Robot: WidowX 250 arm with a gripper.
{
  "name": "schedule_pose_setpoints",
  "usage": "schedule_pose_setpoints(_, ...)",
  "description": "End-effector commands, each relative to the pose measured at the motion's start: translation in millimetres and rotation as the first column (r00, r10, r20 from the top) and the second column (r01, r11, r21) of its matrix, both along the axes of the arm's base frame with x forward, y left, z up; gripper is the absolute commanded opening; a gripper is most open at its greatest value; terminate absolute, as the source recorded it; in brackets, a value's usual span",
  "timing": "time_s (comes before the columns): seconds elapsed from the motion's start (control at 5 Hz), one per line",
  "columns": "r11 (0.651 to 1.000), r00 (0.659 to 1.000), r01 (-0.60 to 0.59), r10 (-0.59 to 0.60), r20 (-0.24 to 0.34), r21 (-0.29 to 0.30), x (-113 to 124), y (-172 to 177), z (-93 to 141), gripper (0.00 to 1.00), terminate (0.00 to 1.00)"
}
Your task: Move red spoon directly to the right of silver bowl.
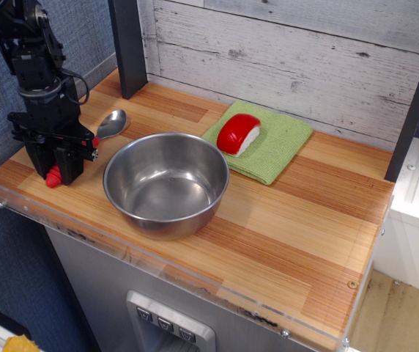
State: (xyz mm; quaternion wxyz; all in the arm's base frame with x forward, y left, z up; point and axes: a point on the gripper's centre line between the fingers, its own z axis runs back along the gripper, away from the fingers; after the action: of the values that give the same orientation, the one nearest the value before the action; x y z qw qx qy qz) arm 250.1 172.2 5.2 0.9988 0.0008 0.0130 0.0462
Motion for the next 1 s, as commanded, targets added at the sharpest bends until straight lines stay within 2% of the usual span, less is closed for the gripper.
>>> schedule_pose_setpoints(0.0,0.996,0.972,-0.093,0.092,0.217,-0.003,-13.5,-16.1,84.2,0.0,0.0)
schedule_pose_setpoints(0.2,0.984,0.946,-0.178,0.174,0.273,-0.008,-25.1,-49.0,133.6,0.0,0.0)
schedule_pose_setpoints(0.4,0.983,0.946,-0.184,0.178,0.271,-0.004,-27.0,-89.4,158.5,0.0,0.0)
schedule_pose_setpoints(0.6,0.99,0.968,-0.121,0.133,0.213,-0.065,-15.8,-136.3,143.4,0.0,0.0)
schedule_pose_setpoints(0.8,0.993,0.983,-0.109,0.115,0.145,-0.053,-13.0,-185.2,123.0,0.0,0.0)
